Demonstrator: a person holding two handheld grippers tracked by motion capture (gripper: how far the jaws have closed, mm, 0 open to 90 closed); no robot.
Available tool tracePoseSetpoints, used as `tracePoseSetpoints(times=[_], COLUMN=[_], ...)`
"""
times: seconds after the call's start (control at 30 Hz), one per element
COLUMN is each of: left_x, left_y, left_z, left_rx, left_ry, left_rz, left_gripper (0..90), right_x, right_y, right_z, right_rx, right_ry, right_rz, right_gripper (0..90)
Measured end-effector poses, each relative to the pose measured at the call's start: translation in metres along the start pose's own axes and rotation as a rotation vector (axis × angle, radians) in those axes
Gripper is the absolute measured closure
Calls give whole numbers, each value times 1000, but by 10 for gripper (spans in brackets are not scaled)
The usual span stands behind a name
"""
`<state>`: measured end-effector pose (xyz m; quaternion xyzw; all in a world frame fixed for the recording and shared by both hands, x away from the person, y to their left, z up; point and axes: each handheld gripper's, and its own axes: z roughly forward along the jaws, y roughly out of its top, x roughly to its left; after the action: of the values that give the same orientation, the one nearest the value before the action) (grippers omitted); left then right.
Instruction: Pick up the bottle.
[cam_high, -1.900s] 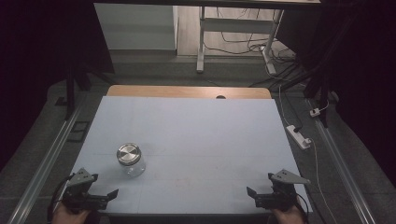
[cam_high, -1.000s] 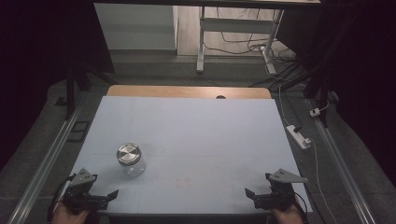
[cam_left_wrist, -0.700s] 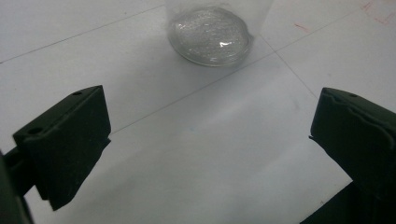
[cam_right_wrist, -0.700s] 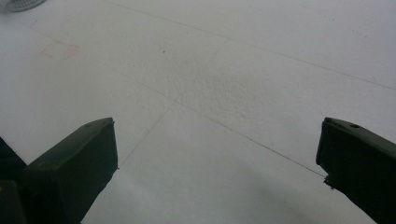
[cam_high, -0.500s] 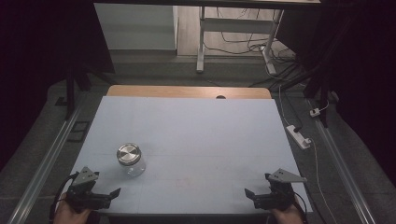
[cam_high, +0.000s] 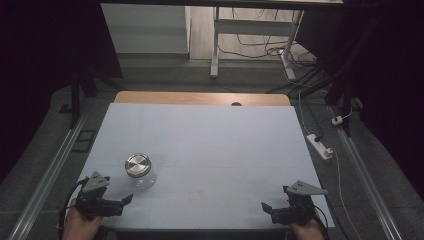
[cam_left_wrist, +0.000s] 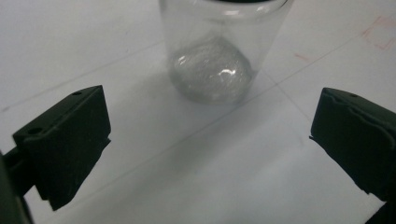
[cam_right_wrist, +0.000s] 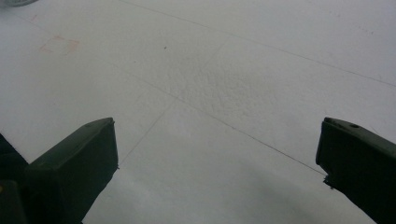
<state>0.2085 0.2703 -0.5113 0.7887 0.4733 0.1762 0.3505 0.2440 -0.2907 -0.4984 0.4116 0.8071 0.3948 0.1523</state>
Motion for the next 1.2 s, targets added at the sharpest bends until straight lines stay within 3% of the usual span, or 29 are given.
tracePoseSetpoints(times=[0.17,0.3,0.6,0.9,1.1,1.2], left_x=[5,7,12,14,14,13], left_y=[5,8,20,35,44,46], left_z=[11,16,29,44,54,56], left_rx=[-32,-40,-70,-44,-33,-25], left_ry=[-67,-100,-91,-135,-169,-162], left_rz=[46,47,39,28,62,74], left_gripper=[0,0,0,1,0,7], right_x=[0,0,0,1,1,1], right_y=[0,0,0,0,1,1], right_z=[0,0,1,1,2,2], right_rx=[2,3,8,11,13,13], right_ry=[-1,0,3,5,6,6], right_rz=[0,-2,-6,-10,-13,-14], right_gripper=[0,0,0,0,0,0])
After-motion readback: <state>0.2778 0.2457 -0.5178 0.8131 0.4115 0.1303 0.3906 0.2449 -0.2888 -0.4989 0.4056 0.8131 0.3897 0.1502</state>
